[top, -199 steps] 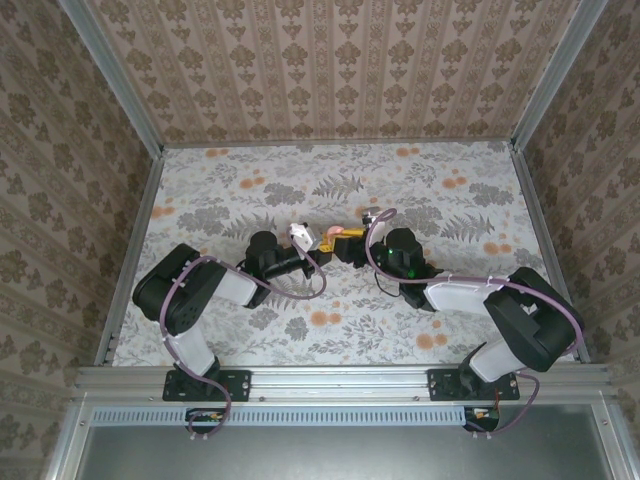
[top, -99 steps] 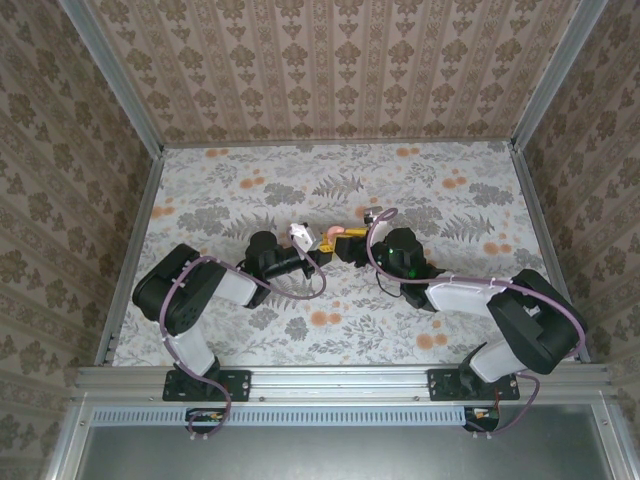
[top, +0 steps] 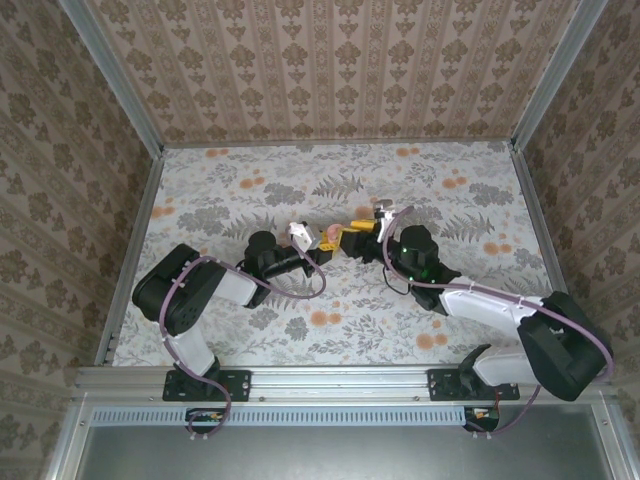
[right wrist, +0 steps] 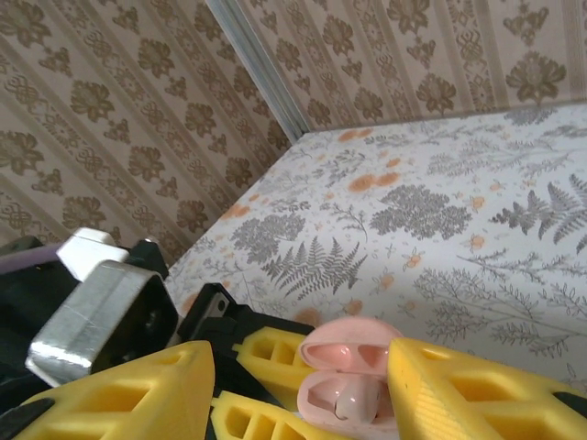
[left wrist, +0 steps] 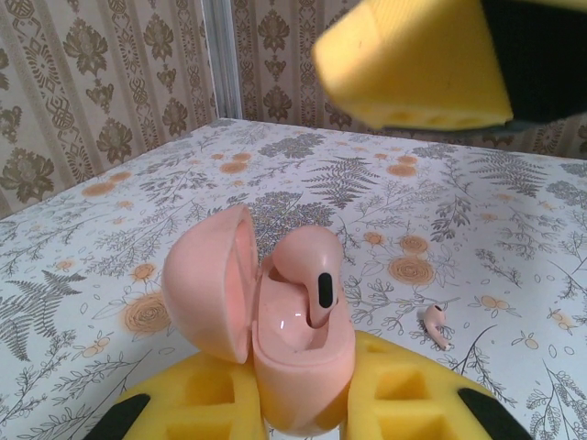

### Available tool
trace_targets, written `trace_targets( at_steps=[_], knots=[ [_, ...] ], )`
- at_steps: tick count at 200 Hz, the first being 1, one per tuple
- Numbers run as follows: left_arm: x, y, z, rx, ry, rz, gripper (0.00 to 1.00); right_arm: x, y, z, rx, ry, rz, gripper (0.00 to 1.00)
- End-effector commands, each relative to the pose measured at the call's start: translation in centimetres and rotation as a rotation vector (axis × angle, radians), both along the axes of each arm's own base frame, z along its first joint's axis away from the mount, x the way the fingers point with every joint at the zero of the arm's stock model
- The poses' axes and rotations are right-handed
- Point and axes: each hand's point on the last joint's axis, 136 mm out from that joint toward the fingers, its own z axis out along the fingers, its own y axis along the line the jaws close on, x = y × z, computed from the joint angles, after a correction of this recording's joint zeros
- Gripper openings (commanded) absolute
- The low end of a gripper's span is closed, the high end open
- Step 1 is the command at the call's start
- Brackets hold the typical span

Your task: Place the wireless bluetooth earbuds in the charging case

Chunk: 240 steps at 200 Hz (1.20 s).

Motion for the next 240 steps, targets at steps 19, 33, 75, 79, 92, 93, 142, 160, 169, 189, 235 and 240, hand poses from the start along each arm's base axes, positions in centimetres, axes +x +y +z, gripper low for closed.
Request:
trace_targets(
  at_steps=[19, 33, 75, 79, 92, 93, 142, 160, 169, 189, 235, 240],
  knots=[
    [-1.2, -0.7, 3.2, -0.071, -0.058, -0.091, 0.12, -0.8, -1.8, 0.0, -0.107, -0.055, 0.035, 0.52],
    [-1.4, -0.8, 3.4, -0.075, -0.059, -0.111, 0.12, -1.2, -2.1, -0.1, -0.170, -0.082, 0.078, 0.51],
    [-1.5, -0.9, 3.5, -0.078, -0.060, -0.118, 0.12, -2.1, -2.9, -0.2, -0.257, -0.074, 0.144, 0.46],
    [-1.5, -0.9, 3.5, -0.078, -0.060, -0.116, 0.12, -2.1, -2.9, -0.2, -0.251, -0.059, 0.144, 0.46],
    [-1.4, -0.9, 3.6, -0.079, -0.059, -0.114, 0.12, -2.6, -2.4, -0.1, -0.207, 0.002, 0.179, 0.44],
    [-1.4, -0.9, 3.6, -0.079, -0.059, -0.113, 0.12, -2.7, -2.4, -0.1, -0.203, 0.007, 0.183, 0.44],
    [-1.0, -0.7, 3.4, -0.076, -0.055, -0.080, 0.12, -3.4, -0.9, 1.0, 0.013, 0.290, 0.210, 0.40],
    [-0.9, -0.6, 3.3, -0.075, -0.052, -0.076, 0.12, -3.4, -0.5, 1.1, 0.046, 0.374, 0.186, 0.41],
    [-0.9, -0.6, 3.2, -0.074, -0.051, -0.075, 0.12, -3.3, -0.3, 1.3, 0.054, 0.392, 0.176, 0.41],
    [-0.8, -0.6, 3.2, -0.073, -0.050, -0.073, 0.12, -3.1, 0.1, 1.4, 0.065, 0.435, 0.157, 0.40],
    [-0.8, -0.6, 3.2, -0.074, -0.047, -0.069, 0.12, -2.0, 0.5, -0.2, 0.040, 0.522, 0.102, 0.39],
    [-0.8, -0.6, 3.2, -0.074, -0.048, -0.069, 0.11, -1.9, 0.6, -0.3, 0.038, 0.525, 0.101, 0.38]
  ],
)
